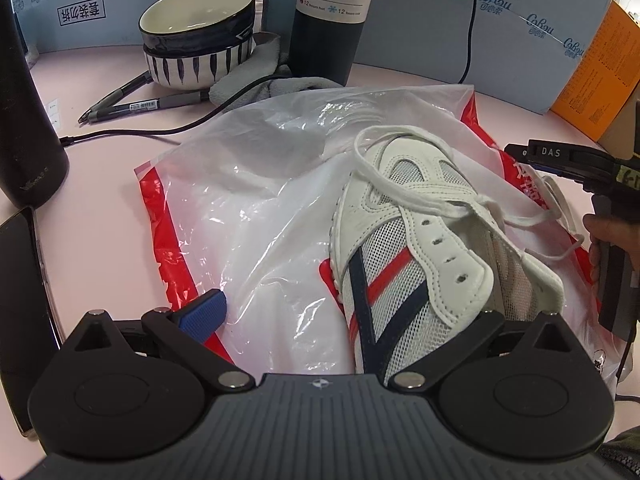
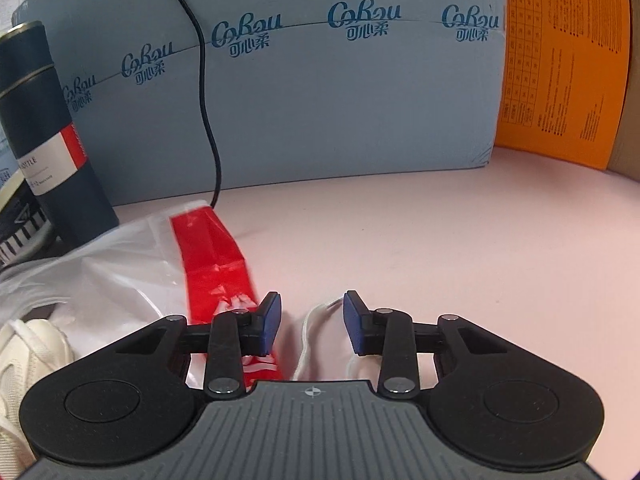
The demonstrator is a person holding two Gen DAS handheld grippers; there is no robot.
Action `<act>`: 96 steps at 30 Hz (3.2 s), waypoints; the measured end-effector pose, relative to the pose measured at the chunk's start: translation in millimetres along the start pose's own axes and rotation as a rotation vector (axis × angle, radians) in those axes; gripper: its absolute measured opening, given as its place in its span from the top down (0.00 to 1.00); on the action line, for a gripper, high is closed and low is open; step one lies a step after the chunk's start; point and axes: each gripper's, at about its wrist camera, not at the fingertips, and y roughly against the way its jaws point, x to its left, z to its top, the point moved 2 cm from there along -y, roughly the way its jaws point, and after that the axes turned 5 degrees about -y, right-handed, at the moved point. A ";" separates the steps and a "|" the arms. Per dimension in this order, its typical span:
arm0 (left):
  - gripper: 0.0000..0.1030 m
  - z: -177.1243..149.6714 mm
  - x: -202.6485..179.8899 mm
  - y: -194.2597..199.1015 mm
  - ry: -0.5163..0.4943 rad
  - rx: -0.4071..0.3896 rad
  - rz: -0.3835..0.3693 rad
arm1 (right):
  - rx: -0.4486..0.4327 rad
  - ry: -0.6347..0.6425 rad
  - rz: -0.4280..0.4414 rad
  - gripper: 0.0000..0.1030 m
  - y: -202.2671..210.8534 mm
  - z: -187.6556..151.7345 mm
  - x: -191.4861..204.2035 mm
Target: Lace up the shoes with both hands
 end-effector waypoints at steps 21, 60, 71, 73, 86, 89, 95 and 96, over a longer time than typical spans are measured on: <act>0.00 0.6 1.7 -3.2 0.009 -0.007 -0.012 | -0.072 -0.189 0.382 0.97 62.5 12.4 -31.4; 0.26 -10.4 -54.9 39.8 -0.481 -0.342 0.158 | -0.744 -0.636 0.730 0.96 295.5 68.4 -118.8; 0.42 -5.9 -54.5 39.0 -0.585 -0.319 0.078 | -0.088 -0.215 0.752 0.95 154.2 19.0 25.3; 0.51 -5.1 -54.2 38.5 -0.624 -0.307 0.066 | 0.017 -0.100 0.748 0.95 129.4 1.4 54.1; 0.68 1.1 -53.8 37.3 -0.647 -0.270 -0.002 | 0.163 0.076 0.721 0.95 108.6 -32.2 82.1; 0.72 5.0 -49.3 36.3 -0.602 -0.259 -0.041 | 0.175 0.106 0.703 0.95 103.5 -36.4 85.3; 0.73 11.9 -22.7 34.2 -0.336 -0.238 -0.181 | 0.178 0.153 0.679 0.95 98.6 -41.9 91.5; 0.73 11.8 -19.6 33.9 -0.302 -0.238 -0.196 | 0.175 0.161 0.676 0.95 98.4 -42.3 92.7</act>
